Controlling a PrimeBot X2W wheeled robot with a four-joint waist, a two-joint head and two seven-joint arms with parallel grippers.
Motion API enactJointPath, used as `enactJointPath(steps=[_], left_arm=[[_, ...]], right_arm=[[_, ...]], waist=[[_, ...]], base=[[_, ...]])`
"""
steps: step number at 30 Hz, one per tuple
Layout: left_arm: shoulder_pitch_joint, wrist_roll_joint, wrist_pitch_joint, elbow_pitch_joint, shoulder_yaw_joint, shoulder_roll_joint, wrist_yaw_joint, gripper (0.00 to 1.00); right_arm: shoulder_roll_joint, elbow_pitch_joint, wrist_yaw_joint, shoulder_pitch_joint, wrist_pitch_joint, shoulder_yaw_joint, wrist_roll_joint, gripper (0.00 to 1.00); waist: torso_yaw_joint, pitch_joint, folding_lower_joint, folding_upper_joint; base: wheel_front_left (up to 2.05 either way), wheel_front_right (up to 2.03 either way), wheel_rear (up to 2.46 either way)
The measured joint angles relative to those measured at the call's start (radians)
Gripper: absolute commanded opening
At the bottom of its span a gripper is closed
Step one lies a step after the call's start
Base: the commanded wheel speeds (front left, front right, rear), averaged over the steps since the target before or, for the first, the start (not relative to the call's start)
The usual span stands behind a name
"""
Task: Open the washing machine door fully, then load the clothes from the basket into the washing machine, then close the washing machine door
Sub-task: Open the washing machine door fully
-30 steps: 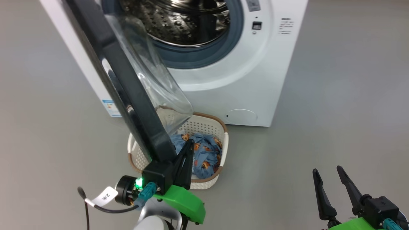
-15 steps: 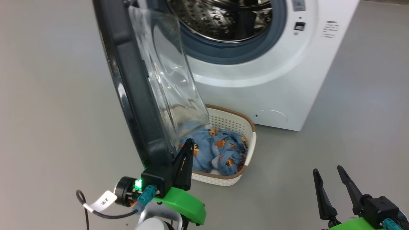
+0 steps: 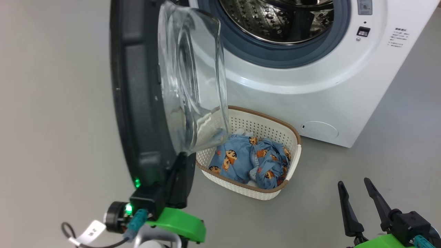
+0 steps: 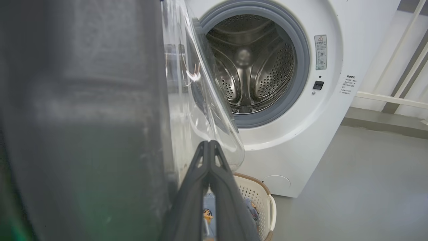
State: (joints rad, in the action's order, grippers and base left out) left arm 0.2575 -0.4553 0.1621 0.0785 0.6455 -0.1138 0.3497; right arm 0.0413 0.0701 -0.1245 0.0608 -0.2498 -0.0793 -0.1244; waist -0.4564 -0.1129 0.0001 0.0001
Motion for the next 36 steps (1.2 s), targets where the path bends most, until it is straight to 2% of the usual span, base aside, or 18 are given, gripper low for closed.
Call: enactJointPath(steps=[13, 22, 32, 36], left_arm=[[-0.061, -0.031, 0.047, -0.012, -0.116, -0.062, 0.052, 0.00], [-0.074, -0.048, 0.078, -0.004, -0.242, -0.101, 0.078, 0.00], [-0.070, -0.058, 0.091, 0.009, -0.389, -0.105, 0.075, 0.00], [-0.058, -0.058, 0.091, 0.020, -0.481, -0.101, 0.026, 0.00]], right_arm=[[0.000, -0.005, 0.000, 0.000, 0.000, 0.000, 0.003, 1.00], [0.000, -0.028, 0.000, -0.002, 0.002, -0.001, 0.012, 1.00], [0.026, -0.069, 0.000, -0.029, 0.021, -0.003, 0.018, 1.00], [0.037, -0.083, 0.000, -0.047, 0.028, -0.004, 0.018, 1.00]], waist=[[0.004, -0.004, 0.0000, 0.0000], [0.014, -0.035, 0.0000, 0.0000], [0.027, -0.102, 0.0000, 0.0000], [0.035, -0.136, 0.0000, 0.0000]], base=[[0.00, 0.00, 0.00], [0.00, 0.00, 0.00], [0.00, 0.00, 0.00], [0.00, 0.00, 0.00]])
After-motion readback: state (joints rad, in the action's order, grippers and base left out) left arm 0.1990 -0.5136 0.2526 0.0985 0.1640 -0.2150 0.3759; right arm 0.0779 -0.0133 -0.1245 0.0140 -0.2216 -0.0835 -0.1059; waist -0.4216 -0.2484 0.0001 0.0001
